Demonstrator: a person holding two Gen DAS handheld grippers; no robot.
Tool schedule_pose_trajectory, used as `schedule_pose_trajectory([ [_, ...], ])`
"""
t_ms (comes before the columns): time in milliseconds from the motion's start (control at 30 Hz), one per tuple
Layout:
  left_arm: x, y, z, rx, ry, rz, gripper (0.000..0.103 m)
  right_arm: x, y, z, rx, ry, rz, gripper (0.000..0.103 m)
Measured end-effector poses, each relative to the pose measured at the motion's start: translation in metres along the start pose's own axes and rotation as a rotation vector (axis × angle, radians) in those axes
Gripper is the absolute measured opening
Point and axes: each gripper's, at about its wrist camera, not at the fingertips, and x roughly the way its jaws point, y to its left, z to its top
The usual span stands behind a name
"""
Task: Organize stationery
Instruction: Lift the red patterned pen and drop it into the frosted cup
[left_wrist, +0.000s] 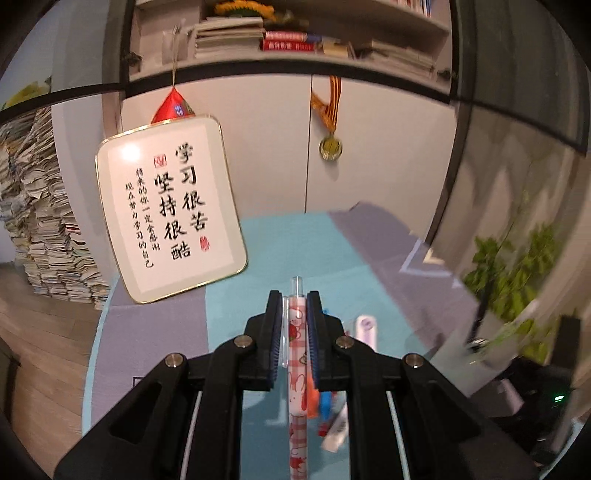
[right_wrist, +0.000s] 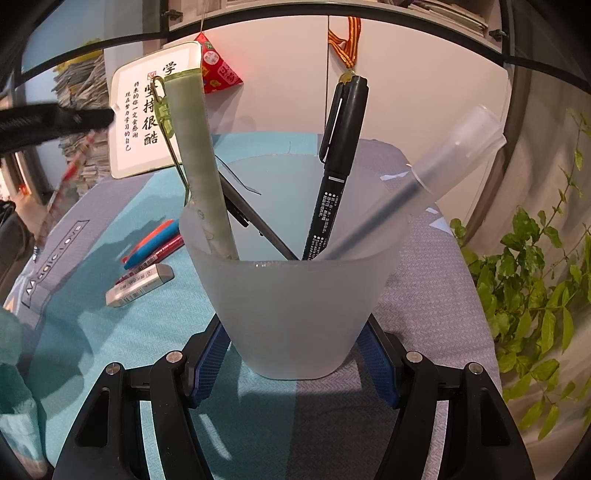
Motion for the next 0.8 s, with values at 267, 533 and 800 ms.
schedule_pose_trajectory([
  [267, -0.004, 0.001, 0.003, -0.008, -0.026, 0.015, 0.011, 0.0, 0.0, 0.0, 0.0, 0.0, 0.0, 0.069],
  [533, -0.007, -0.007, -0.001, -0.014, -0.016, -0.022, 0.011, 0.0, -0.001, 0.001, 0.001, -0.002, 0.001, 0.069],
  [800, -0.034, -0.024, 0.013, -0.008, -0.085, -0.082, 0.011, 0.0, 0.0, 0.001, 0.001, -0.002, 0.001, 0.069],
])
